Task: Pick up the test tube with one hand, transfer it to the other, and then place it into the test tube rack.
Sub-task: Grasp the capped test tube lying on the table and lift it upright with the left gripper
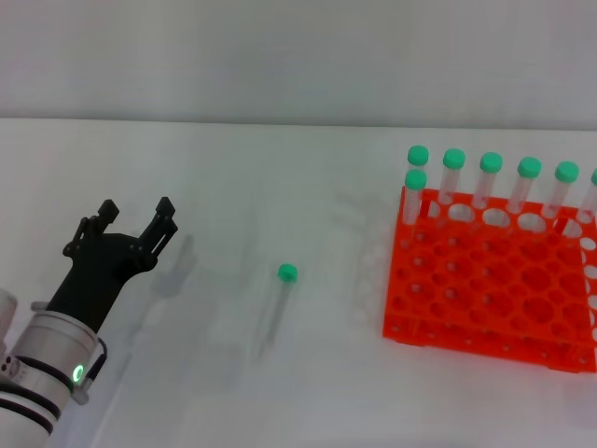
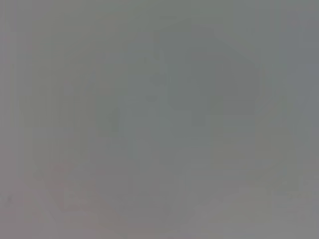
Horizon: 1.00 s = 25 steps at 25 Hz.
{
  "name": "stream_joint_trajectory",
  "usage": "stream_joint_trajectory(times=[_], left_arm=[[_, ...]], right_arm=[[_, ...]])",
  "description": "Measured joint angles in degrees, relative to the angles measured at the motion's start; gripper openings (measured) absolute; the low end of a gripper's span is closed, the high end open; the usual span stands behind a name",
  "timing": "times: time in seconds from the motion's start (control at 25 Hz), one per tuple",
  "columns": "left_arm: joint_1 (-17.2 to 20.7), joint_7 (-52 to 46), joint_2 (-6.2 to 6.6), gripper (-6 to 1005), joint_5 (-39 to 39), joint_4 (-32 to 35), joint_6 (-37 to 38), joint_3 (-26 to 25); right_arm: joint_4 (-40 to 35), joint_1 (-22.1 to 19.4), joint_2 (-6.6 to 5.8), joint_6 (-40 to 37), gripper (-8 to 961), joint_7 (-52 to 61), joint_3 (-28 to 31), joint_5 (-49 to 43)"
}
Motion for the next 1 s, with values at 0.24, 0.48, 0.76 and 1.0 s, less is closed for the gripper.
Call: stream_joint_trajectory(times=[0.24,0.48,0.76,1.0], left_arm=[[-1.05,1.63,0.36,860,-0.01,-0.15,0.3,-1.49],[-9.12,-21.31,4.87,861,10.6,-4.34,-3.34,-1.15],[-25.67,-66.65,8.51,861,43.25,-25.38,-2.11,2.94],[-36.59,-84.13,7.87,860,58.92,-38.54,8.18,8.02]], right_arm=[[-0.08,-0.66,-0.04,-0.07,860,0.0,0.7,0.0],[-0.76,-0.93,-0.16,-0.18,860,0.0,0.71,0.0],[-0.87,-0.37,-0.18,-0.24,860,0.0,0.71,-0.05],[-1.19,-0.03,-0.12,-1.59,860,0.0,0.71,-0.03]])
